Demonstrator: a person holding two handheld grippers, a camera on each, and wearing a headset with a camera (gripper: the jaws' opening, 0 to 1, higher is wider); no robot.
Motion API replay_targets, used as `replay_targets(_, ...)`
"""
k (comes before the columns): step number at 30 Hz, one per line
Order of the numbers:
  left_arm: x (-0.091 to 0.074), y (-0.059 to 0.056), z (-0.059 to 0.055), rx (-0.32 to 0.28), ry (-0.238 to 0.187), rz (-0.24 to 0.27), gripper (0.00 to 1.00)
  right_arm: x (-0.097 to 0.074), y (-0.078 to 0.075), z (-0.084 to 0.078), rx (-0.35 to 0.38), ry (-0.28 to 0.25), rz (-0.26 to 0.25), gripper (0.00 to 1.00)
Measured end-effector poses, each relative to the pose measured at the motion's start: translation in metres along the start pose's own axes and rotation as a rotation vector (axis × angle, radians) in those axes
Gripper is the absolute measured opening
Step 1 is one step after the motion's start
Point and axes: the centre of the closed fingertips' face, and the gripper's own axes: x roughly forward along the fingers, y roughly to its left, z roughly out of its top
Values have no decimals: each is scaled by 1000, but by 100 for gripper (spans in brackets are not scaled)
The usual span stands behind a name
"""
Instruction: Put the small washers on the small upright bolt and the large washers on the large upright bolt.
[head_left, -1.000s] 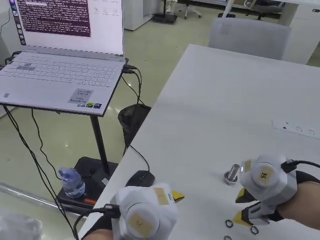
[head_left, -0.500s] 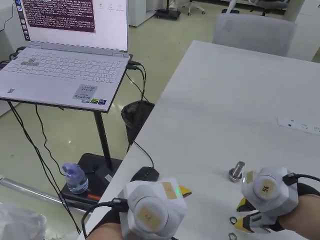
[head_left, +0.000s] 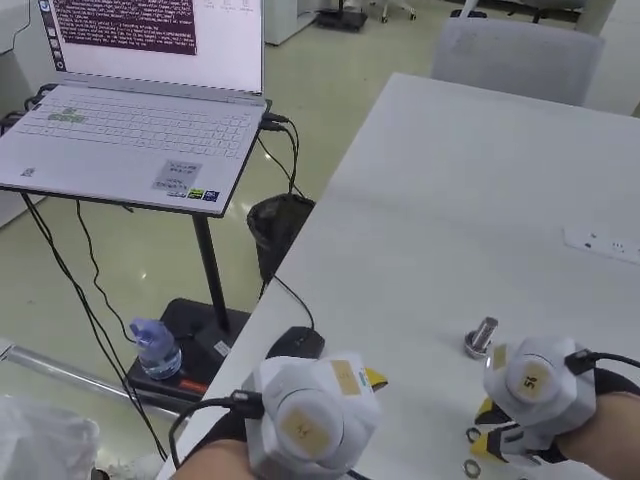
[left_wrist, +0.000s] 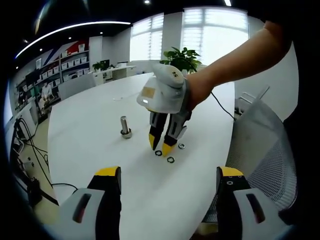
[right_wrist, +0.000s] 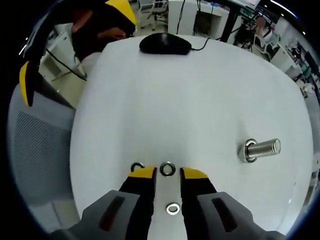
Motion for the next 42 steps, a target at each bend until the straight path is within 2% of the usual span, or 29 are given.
replay_targets(3, 1, -1, -1, 0, 4, -1, 77, -1, -1, -1, 0, 6, -3, 16)
replay_targets(11, 3, -1, 1, 1, 0, -2, 76, -1, -1, -3, -16, 19, -6, 15)
replay_targets(21, 1, -1, -2, 10, 12, -3, 75, 0, -1, -2, 2, 51, -13, 13)
replay_targets(29, -2, 1, -1, 10, 10, 8, 75, -1, -1, -4, 36, 47, -12, 13)
replay_targets(35, -1, 1, 0, 11, 12, 9, 75, -12, -5, -12, 65, 41, -20, 13)
replay_targets(42, 4, -3, 3, 19, 15, 2, 75, -39, -14, -33, 116, 38, -50, 13)
